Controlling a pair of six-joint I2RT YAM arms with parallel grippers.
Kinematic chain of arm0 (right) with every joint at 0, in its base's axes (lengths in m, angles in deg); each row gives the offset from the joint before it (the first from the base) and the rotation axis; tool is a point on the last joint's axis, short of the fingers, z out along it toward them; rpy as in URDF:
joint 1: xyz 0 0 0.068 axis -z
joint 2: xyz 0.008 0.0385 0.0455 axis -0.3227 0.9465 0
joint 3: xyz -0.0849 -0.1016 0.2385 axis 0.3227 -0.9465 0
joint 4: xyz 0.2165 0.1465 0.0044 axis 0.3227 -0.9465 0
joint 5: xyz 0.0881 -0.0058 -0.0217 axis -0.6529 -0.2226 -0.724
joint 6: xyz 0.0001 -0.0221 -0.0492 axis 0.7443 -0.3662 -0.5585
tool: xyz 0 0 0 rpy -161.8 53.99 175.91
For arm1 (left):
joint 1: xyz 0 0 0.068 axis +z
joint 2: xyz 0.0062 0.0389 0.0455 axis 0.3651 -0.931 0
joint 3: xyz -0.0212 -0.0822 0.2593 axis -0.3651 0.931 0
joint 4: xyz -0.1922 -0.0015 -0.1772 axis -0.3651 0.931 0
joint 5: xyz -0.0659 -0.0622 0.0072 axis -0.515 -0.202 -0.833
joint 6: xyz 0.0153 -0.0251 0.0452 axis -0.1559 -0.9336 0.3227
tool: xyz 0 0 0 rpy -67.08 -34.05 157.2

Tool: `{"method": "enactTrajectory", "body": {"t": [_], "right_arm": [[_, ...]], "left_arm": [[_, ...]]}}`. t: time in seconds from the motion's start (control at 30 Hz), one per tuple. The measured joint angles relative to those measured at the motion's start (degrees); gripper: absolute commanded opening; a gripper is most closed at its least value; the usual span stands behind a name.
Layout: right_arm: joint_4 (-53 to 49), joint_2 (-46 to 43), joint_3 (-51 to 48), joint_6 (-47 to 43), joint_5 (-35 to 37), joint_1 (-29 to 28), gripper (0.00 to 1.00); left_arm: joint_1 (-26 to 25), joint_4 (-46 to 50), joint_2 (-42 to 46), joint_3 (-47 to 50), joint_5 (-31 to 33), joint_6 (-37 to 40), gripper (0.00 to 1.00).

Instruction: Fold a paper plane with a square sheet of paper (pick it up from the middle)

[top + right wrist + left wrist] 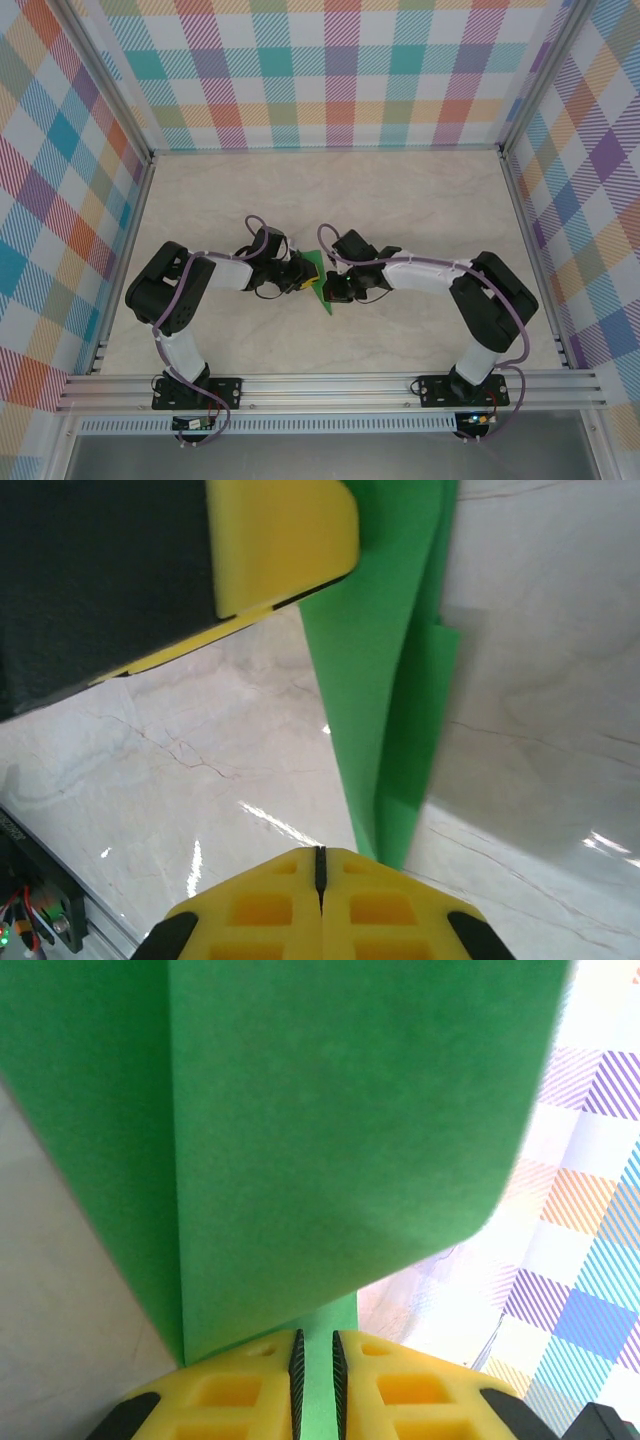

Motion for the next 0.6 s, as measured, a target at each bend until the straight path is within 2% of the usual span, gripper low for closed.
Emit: {"method": "enactTrajectory", "body": {"t": [0.3, 0.6], "right_arm": [[2.25, 6.08, 2.93, 0.37, -1.77, -0.11, 0.02], [4.44, 6.86, 0.90, 0.79, -3.17, -0.11, 0.01]], "left_arm": [[0.00, 0.02, 0.00, 0.00, 0.02, 0.00, 0.17], [0.00, 0.04, -0.04, 0.00, 0.22, -0.02, 0.17]]}}
